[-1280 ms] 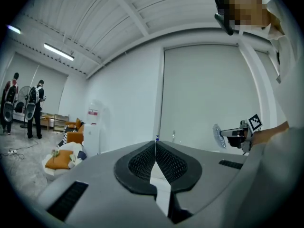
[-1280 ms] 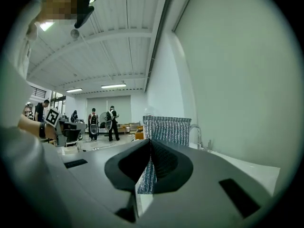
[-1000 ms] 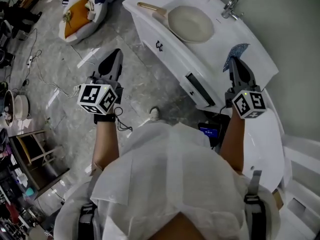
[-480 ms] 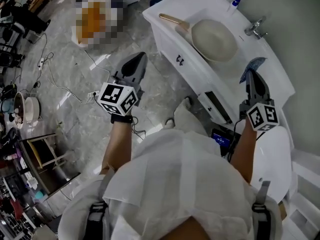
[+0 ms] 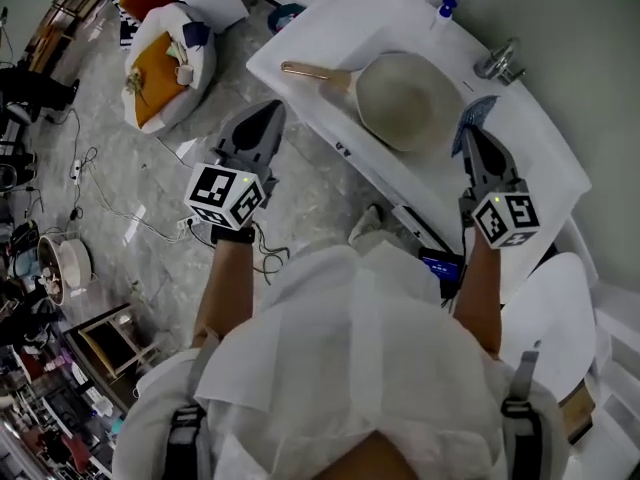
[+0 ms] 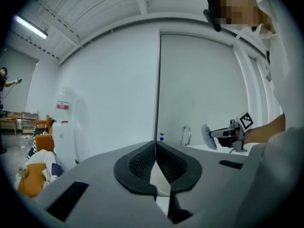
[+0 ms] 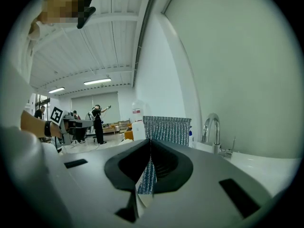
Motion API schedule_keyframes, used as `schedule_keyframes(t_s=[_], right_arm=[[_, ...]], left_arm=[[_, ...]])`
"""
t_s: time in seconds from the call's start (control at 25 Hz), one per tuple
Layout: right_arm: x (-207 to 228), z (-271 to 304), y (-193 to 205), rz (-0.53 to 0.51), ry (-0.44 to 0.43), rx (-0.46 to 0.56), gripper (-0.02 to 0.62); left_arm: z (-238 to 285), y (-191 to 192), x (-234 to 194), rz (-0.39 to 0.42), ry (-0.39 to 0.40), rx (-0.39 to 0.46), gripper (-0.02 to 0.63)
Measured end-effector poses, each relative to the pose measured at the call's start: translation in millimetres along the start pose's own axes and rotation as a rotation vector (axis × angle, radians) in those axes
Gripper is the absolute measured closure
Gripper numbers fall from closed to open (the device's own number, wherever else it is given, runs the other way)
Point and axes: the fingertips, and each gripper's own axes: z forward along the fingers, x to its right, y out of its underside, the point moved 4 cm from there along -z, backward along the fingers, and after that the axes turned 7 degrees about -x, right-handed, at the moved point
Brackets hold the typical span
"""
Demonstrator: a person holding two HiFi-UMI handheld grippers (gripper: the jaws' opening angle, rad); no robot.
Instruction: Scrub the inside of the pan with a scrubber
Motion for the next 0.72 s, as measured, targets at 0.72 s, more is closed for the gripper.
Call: schedule_keyframes(t_s=[0.72], right_arm=[[36.8, 72.5, 12.9, 0.119, 0.170, -0.111, 0.578]], left_arm=[[206.9, -12.1, -46.8, 0.125, 0.481, -0.118, 0.588]])
